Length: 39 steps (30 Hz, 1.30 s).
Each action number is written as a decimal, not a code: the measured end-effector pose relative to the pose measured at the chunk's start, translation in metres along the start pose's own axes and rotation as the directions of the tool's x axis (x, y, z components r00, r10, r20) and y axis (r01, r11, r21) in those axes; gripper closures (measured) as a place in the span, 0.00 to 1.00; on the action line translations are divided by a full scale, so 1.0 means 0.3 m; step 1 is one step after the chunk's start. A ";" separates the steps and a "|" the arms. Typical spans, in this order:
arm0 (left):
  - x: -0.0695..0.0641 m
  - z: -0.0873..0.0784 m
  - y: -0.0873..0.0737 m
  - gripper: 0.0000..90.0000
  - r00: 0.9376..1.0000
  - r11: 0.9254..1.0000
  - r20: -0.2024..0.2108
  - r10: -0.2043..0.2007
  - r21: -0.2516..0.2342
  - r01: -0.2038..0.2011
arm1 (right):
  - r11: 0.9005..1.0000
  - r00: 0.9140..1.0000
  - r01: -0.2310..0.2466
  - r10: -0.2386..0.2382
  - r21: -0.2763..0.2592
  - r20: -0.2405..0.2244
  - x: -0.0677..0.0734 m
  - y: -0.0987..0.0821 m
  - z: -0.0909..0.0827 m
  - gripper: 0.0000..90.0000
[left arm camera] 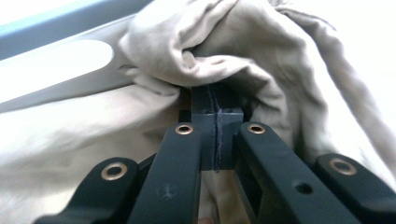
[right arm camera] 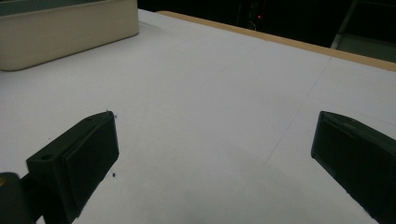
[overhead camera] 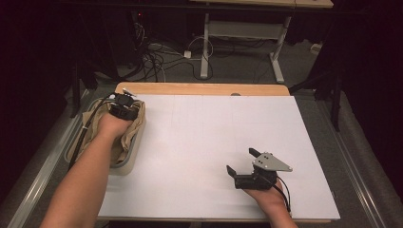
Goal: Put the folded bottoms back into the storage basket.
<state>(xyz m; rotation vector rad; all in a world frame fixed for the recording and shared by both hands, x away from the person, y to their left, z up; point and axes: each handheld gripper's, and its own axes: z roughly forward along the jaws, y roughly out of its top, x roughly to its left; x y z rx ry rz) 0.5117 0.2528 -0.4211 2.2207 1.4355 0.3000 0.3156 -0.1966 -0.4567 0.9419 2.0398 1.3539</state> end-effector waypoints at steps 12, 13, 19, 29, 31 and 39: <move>0.034 0.066 -0.025 0.98 1.000 0.997 0.018 -0.021 0.073 0.020 | 1.000 1.000 0.004 -0.004 0.008 0.001 -0.005 -0.003 0.007 0.02; 0.035 0.052 -0.025 0.97 1.000 0.997 0.008 -0.014 0.070 0.013 | 1.000 1.000 0.004 -0.004 0.008 0.002 -0.005 -0.003 0.005 0.02; 0.057 -0.095 -0.062 0.97 0.997 0.999 -0.073 -0.004 0.038 0.007 | 1.000 1.000 0.005 -0.005 -0.006 0.009 -0.004 0.002 -0.010 0.03; 0.000 -0.118 -0.176 0.97 0.994 0.982 -0.057 0.089 0.171 -0.079 | 1.000 1.000 0.014 -0.014 -0.017 0.004 0.007 0.012 -0.017 0.03; -0.031 -0.114 -0.170 0.97 0.996 0.983 -0.012 0.092 0.159 -0.089 | 1.000 1.000 0.016 -0.016 -0.012 0.001 0.008 0.011 -0.013 0.03; -0.069 -0.014 -0.172 0.98 0.996 0.970 0.025 0.084 0.227 -0.088 | 1.000 1.000 0.024 -0.024 -0.015 -0.005 0.013 0.013 -0.012 0.03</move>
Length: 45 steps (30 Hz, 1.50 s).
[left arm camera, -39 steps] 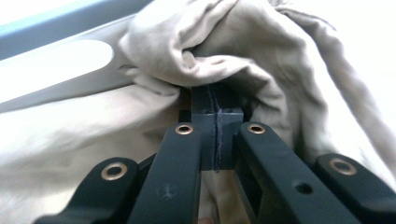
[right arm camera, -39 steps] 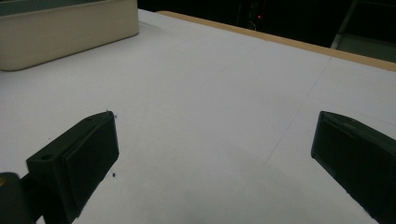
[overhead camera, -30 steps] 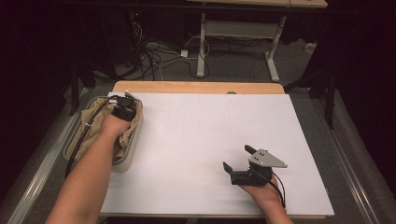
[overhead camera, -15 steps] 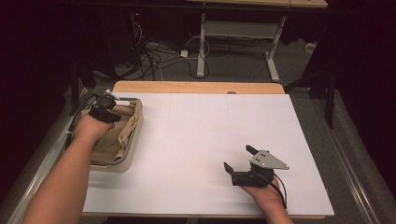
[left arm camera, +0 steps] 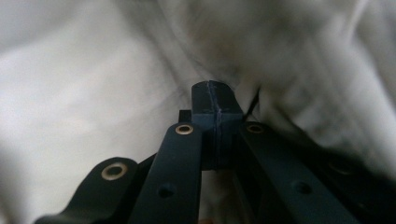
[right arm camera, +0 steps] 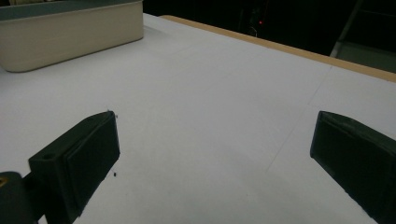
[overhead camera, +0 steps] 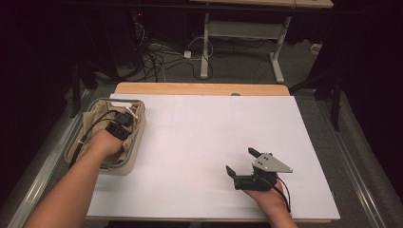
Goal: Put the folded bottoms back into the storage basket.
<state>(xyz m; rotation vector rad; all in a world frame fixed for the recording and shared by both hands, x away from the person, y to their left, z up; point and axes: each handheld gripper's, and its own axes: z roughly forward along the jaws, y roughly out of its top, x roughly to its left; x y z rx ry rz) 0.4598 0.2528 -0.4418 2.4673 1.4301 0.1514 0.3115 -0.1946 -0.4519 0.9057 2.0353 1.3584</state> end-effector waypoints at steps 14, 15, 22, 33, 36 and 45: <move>0.040 -0.072 -0.051 0.80 0.997 0.999 -0.050 -0.053 0.001 0.053 | 1.000 1.000 -0.023 0.023 0.005 0.019 -0.030 -0.016 -0.008 0.01; 0.043 -0.081 -0.057 0.75 0.997 0.998 -0.051 -0.057 0.011 0.058 | 1.000 1.000 -0.024 0.023 0.005 0.021 -0.035 -0.017 -0.007 0.01; 0.041 -0.139 -0.113 0.37 0.996 0.982 -0.045 -0.082 0.165 0.089 | 0.999 0.999 -0.020 0.019 0.039 0.046 -0.065 -0.026 -0.024 0.00; 0.008 -0.289 -0.093 0.00 0.989 0.956 -0.078 -0.124 0.258 0.140 | 1.000 0.996 -0.031 0.031 0.003 0.081 -0.082 -0.054 -0.096 0.00; -0.011 -0.339 -0.076 0.00 0.989 0.959 -0.084 -0.119 0.250 0.136 | 1.000 0.996 -0.028 0.028 0.007 0.081 -0.082 -0.056 -0.094 0.00; -0.113 -0.373 0.007 0.00 0.997 0.965 -0.047 -0.065 0.253 0.075 | 0.999 0.995 -0.039 0.038 0.013 0.089 -0.088 -0.063 -0.089 0.00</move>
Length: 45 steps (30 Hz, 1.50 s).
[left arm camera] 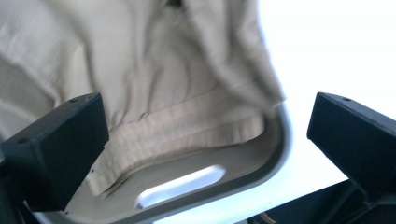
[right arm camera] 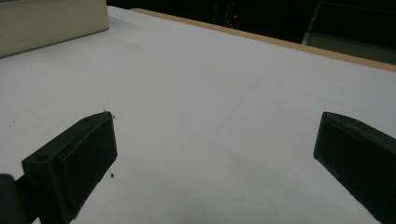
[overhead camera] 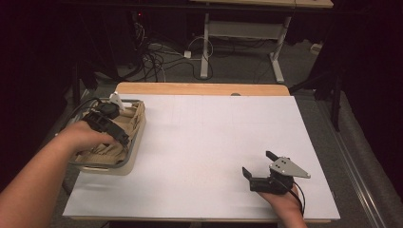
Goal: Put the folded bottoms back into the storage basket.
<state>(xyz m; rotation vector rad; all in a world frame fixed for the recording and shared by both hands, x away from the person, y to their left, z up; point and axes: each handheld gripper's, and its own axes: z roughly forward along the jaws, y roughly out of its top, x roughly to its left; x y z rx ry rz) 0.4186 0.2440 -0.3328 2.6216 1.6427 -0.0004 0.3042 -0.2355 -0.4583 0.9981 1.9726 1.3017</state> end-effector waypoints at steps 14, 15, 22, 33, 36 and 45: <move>-0.244 0.002 0.157 0.00 0.988 0.988 0.026 0.149 -0.038 -0.148 | 1.000 1.000 -0.013 0.013 0.008 -0.006 -0.006 -0.002 0.015 0.00; -0.258 0.011 0.166 0.00 0.987 0.987 0.032 0.159 -0.041 -0.158 | 1.000 1.000 -0.010 0.010 0.009 -0.007 -0.006 -0.002 0.015 0.00; -0.359 0.138 0.212 0.00 0.972 0.971 0.044 0.232 -0.067 -0.229 | 1.000 1.000 -0.010 0.010 0.019 -0.010 -0.005 -0.007 0.024 0.00; -0.450 0.331 0.226 0.00 0.955 0.952 0.052 0.293 -0.102 -0.287 | 1.000 1.000 -0.012 0.013 0.018 -0.017 -0.001 -0.009 0.020 0.00; -0.460 0.364 0.209 0.00 0.955 0.944 0.061 0.291 -0.182 -0.276 | 1.000 1.000 -0.008 0.009 0.015 -0.023 0.001 -0.011 0.017 0.00; -0.465 0.466 0.074 0.00 0.943 0.785 0.077 0.324 -0.578 -0.222 | 1.000 1.000 0.004 -0.004 0.003 -0.021 0.006 -0.014 0.003 0.00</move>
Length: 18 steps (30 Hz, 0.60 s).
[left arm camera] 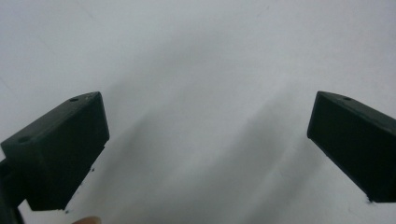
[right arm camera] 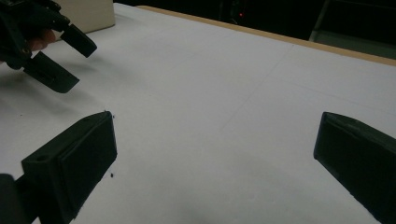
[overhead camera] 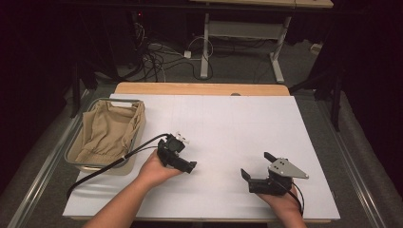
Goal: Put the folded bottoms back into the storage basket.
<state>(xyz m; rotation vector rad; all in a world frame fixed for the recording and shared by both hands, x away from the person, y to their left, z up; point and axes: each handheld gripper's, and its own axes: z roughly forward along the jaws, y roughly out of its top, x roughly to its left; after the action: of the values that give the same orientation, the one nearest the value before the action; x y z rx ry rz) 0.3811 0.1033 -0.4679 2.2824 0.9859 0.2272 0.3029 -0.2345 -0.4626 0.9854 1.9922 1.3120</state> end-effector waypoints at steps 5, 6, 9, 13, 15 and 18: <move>-0.008 -0.021 -0.083 0.00 1.000 0.970 0.013 -0.001 -0.244 0.004 | 1.000 1.000 -0.005 0.005 -0.022 -0.003 0.001 -0.001 -0.012 0.00; -0.006 -0.036 -0.100 0.00 1.000 0.951 0.019 -0.002 -0.310 0.007 | 1.000 1.000 -0.006 0.006 -0.029 -0.003 0.002 -0.001 -0.013 0.00; 0.008 -0.070 -0.141 0.00 0.999 0.892 0.047 -0.027 -0.450 0.045 | 0.998 1.000 -0.017 0.018 -0.065 0.007 0.000 -0.007 -0.023 0.00; 0.024 -0.108 -0.188 0.00 0.995 0.808 0.082 -0.054 -0.582 0.092 | 0.994 0.999 -0.047 0.049 -0.096 0.017 0.001 -0.027 -0.034 0.00; 0.033 -0.103 -0.187 0.00 0.992 0.822 0.124 -0.037 -0.561 0.100 | 0.992 0.997 -0.062 0.066 -0.107 0.033 0.003 -0.032 -0.040 0.00; 0.028 -0.104 -0.188 0.00 0.991 0.811 0.131 -0.014 -0.579 0.088 | 0.989 0.995 -0.067 0.076 -0.130 0.068 0.010 -0.027 -0.054 0.00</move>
<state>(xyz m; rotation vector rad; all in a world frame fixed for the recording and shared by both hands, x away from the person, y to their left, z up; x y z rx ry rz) 0.3414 0.1536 -0.4788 1.6779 0.7759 0.3163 0.2866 -0.2425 -0.4642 1.0371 1.8103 1.4030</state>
